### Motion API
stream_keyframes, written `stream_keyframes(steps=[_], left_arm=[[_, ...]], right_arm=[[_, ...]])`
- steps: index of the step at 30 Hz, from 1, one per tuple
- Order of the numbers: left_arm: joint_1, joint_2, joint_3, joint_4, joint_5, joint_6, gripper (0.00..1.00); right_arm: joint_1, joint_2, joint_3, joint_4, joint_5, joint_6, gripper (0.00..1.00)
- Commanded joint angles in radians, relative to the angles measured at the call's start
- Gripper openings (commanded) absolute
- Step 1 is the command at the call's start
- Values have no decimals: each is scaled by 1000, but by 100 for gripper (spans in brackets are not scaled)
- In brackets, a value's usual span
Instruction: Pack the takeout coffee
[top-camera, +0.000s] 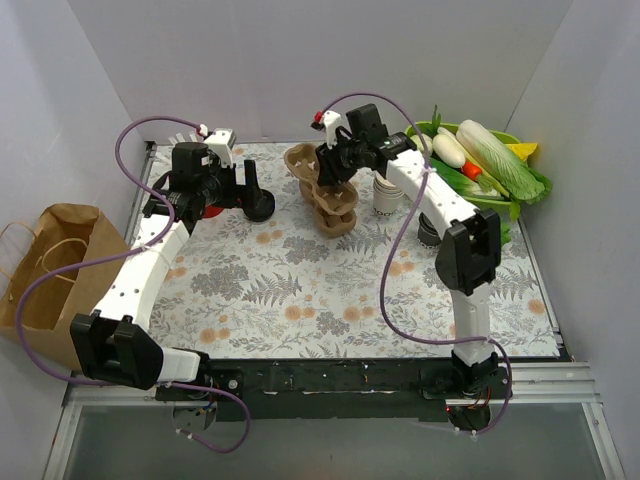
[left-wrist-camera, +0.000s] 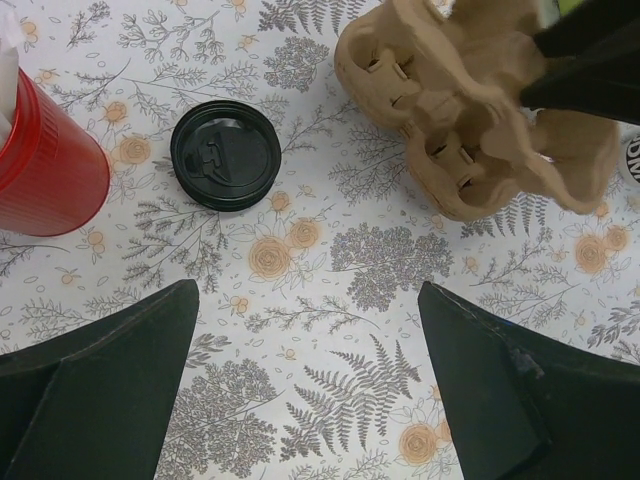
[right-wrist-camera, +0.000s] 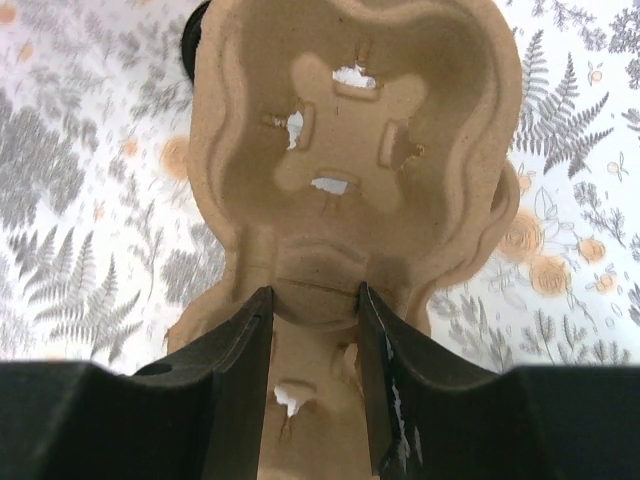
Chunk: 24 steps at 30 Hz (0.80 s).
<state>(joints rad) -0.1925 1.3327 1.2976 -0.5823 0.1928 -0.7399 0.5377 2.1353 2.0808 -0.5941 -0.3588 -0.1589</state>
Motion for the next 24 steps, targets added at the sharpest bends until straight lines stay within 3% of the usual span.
stream_keyframes(steps=[1, 6, 9, 10, 14, 19, 24], left_arm=[[5, -30, 11, 19, 30, 7, 93], [5, -9, 29, 35, 62, 2, 93], [5, 14, 46, 38, 91, 2, 93], [5, 19, 52, 38, 96, 2, 93], [5, 46, 74, 44, 129, 2, 93], [5, 85, 91, 55, 148, -10, 93], [5, 114, 109, 65, 181, -18, 93]], right_arm=[[-4, -224, -135, -78, -75, -175, 1], [-4, -466, -434, -197, -42, -331, 1], [-8, -647, -712, -196, 10, -419, 1], [-28, -696, -854, -185, 26, -462, 1], [-134, -908, -1081, -170, 60, -586, 1], [-312, -983, -1226, -208, 112, -694, 1], [-407, -1019, -1353, -236, 139, -862, 1]])
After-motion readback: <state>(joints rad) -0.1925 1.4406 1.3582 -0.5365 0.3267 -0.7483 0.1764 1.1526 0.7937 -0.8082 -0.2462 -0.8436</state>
